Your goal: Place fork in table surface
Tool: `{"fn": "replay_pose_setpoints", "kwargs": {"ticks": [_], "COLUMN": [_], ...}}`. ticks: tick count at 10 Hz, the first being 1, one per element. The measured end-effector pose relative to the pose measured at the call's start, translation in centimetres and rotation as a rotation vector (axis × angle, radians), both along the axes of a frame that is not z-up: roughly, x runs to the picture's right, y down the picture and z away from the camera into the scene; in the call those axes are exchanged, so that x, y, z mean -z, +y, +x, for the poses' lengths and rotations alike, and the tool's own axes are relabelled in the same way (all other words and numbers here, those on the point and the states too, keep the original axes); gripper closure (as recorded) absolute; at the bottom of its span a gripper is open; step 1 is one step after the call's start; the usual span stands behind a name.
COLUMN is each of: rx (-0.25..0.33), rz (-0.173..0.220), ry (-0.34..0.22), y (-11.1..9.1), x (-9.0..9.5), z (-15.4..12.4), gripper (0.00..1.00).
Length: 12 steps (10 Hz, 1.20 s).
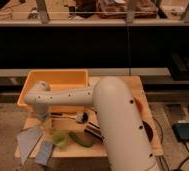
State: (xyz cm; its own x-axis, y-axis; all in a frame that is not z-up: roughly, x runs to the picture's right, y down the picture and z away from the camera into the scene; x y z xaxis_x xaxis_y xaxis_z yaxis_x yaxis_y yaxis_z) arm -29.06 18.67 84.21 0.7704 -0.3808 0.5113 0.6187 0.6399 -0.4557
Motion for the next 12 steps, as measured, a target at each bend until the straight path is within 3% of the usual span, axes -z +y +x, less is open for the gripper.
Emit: {"fn": "replay_pose_setpoints", "kwargs": {"ticks": [2, 3, 9, 12], "rx": [0.009, 0.010, -0.020, -0.045], "rz": [-0.003, -0.007, -0.036, -0.043], "ry": [0.007, 0.012, 0.028, 0.030], "y": [0.4, 0.7, 1.5, 0.9], "x": [-0.1, -0.2, -0.9, -0.6], "z": [0.1, 0.3, 1.5, 2.1], "gripper": [0.35, 0.42, 0.98, 1.00]}}
